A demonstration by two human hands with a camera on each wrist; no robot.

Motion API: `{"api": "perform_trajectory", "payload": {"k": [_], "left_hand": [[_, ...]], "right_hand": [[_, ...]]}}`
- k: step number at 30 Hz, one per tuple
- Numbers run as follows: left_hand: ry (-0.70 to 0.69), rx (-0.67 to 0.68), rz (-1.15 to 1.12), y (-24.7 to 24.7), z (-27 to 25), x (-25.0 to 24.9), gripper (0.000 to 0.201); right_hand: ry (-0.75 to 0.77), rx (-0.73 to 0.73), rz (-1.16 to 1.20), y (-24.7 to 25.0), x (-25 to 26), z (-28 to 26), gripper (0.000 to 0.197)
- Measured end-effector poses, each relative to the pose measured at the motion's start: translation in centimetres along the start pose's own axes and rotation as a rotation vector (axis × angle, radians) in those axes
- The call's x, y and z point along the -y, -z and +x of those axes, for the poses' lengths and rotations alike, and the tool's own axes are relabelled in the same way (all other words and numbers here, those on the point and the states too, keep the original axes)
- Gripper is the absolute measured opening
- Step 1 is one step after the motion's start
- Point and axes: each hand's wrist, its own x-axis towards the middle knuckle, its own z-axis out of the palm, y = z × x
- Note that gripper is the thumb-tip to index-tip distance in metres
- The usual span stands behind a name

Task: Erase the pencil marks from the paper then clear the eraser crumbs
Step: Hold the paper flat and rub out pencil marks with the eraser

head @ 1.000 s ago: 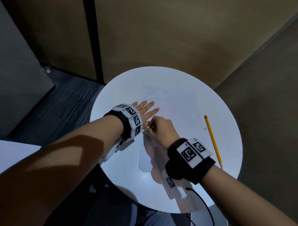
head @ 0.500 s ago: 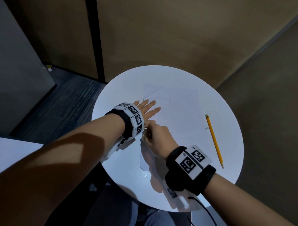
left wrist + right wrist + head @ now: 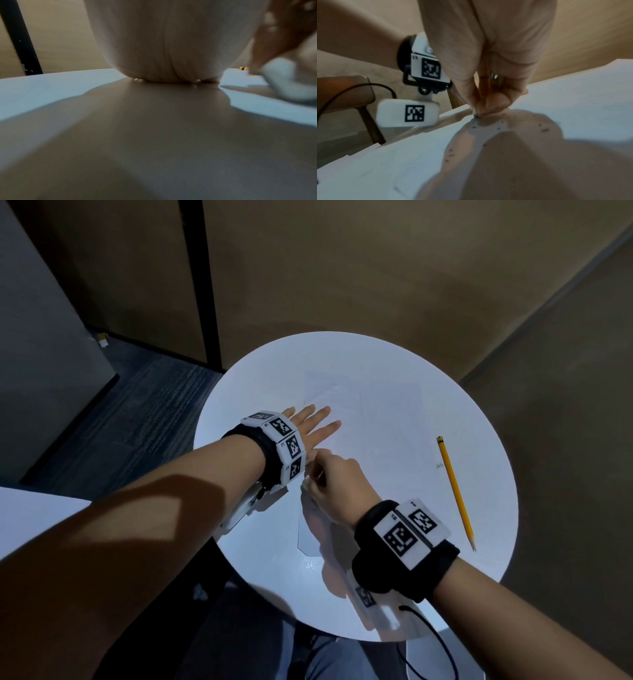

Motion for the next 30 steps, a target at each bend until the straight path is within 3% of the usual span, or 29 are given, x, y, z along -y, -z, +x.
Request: {"api": "perform_trajectory", "payload": {"k": [4,7,9,13,19,22,25,28,30], "left_hand": [[-0.003,0.030,-0.023,0.2,0.2,0.0,0.060],[-0.002,0.029,-0.029,0.2,0.2,0.1,0.060],[-0.010,0.031,-0.036,0.1,0.2,0.3,0.061],[-0.018,0.037,-0.030,0.0,0.4,0.4,0.061],[0.011,-0.001,0.005,-0.2,0.3,0.0,0.060],[0.012,0.004,-0.011,-0.2,0.3,0.0,0.060],[0.012,0.008,-0.011,-0.1,0.3,0.1,0.060],[0.013,0.007,-0.008,-0.2,0.4,0.1,0.060],[0.013,0.006,-0.009,-0.2,0.3,0.0,0.061]], "right_hand": [[-0.013,0.113,0.020,1.1,-1.3,-0.8,0.006],[-0.141,-0.072,0.178,3.1,-3.6,-0.4,0.005],[-0.169,-0.117,0.174,4.1,-4.7,-0.3,0.009],[-0.095,-0.017,0.098,4.6,-4.8,0.2,0.013],[0.029,-0.078,0.056,2.7,-3.5,0.7,0.020],[0.108,0.042,-0.027,2.5,-3.5,-1.1,0.035],[0.133,0.145,-0.108,3.5,-3.3,-0.9,0.032],[0.097,-0.029,-0.033,3.4,-3.3,0.7,0.012],[0.085,-0.080,0.009,2.9,-3.3,0.6,0.013]]}}
